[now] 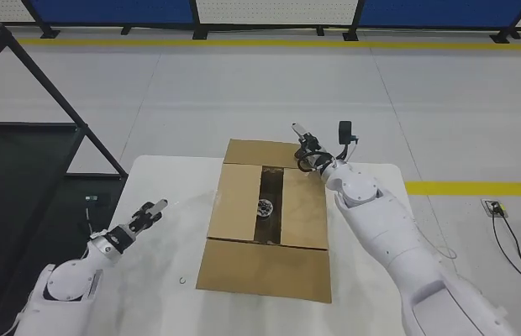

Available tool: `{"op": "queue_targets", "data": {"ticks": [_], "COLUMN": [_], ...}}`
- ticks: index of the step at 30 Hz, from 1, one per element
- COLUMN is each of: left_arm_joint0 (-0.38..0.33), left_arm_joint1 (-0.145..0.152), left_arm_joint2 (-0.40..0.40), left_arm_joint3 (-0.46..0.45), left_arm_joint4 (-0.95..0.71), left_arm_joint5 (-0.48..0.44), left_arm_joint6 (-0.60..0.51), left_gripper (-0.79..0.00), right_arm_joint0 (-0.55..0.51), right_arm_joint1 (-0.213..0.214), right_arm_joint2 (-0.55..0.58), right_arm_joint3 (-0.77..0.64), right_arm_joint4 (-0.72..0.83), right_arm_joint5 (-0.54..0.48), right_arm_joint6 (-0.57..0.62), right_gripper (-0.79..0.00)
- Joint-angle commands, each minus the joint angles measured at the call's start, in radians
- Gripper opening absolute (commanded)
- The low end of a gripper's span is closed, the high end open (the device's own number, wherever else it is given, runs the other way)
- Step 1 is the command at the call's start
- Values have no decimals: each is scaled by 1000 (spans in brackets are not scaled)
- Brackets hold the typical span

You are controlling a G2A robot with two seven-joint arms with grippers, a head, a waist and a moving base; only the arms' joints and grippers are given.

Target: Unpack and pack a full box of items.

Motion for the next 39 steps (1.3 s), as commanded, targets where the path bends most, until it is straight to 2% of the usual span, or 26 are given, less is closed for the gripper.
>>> {"op": "queue_targets", "data": {"ticks": [1, 4, 8, 13, 19, 21, 23, 30, 39], "left_arm_joint0": [0, 9, -30, -105, -204, -232, -255, -329, -427], "left_arm_joint1": [0, -2, -11, -31, -53, -63, -71, -112, -162], "left_arm_joint2": [0, 19, 47, 109, 191, 213, 238, 296, 351], "left_arm_joint3": [0, -9, 12, 94, 208, 246, 278, 386, 540], "left_arm_joint4": [53, 16, -185, -382, -439, -473, -454, -554, -680], "left_arm_joint5": [1, 21, 147, 293, 420, 426, 399, 379, 384], "left_arm_joint6": [127, 76, -54, -183, -245, -264, -229, -174, -199], "left_gripper": [0, 0, 0, 0, 0, 0, 0, 0, 0], "right_arm_joint0": [-2, -5, -10, -14, -19, -21, -24, -31, -39], "right_arm_joint1": [1, 2, 4, 7, 9, 9, 9, 9, 14], "right_arm_joint2": [6, 15, 29, 47, 65, 71, 76, 94, 123], "right_arm_joint3": [-2, -5, -6, -7, -15, -20, -23, -29, -35], "right_arm_joint4": [-7, -16, -26, -38, -54, -57, -63, -81, -100], "right_arm_joint5": [-6, -11, -15, -15, -11, -10, -9, -7, -6], "right_arm_joint6": [3, 5, 7, 8, 11, 13, 14, 17, 20], "right_gripper": [0, 0, 0, 0, 0, 0, 0, 0, 0]}}
